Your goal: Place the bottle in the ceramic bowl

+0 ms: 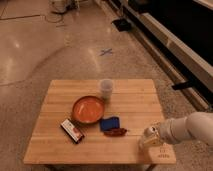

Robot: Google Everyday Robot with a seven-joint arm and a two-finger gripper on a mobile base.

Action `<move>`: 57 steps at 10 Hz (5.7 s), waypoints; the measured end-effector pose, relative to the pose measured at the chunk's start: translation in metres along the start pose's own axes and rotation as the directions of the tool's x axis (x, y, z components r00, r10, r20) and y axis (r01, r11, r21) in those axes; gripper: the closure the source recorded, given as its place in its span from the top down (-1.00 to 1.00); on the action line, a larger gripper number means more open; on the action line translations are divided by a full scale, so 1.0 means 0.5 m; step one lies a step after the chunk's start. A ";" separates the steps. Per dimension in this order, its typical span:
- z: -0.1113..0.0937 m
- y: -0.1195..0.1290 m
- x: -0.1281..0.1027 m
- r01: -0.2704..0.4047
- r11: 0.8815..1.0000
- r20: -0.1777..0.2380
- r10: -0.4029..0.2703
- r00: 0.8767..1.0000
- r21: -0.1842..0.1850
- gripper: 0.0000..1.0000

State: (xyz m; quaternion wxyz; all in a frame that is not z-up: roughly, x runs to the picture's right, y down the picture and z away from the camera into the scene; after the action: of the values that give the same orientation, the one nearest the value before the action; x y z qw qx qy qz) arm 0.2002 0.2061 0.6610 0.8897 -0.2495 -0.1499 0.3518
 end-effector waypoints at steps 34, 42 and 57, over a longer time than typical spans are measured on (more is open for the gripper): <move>-0.024 0.009 -0.485 0.523 0.841 0.212 -0.541 0.814 0.139 -1.00; 0.156 0.011 -0.604 0.650 0.755 0.174 -0.654 0.736 0.088 -0.44; 0.304 -0.050 -0.610 0.731 0.668 0.067 -0.743 0.666 0.139 0.60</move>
State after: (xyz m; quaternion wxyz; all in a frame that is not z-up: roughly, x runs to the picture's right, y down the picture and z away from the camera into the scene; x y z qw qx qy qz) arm -0.0692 0.0284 0.7732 0.9568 -0.1013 -0.2721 -0.0171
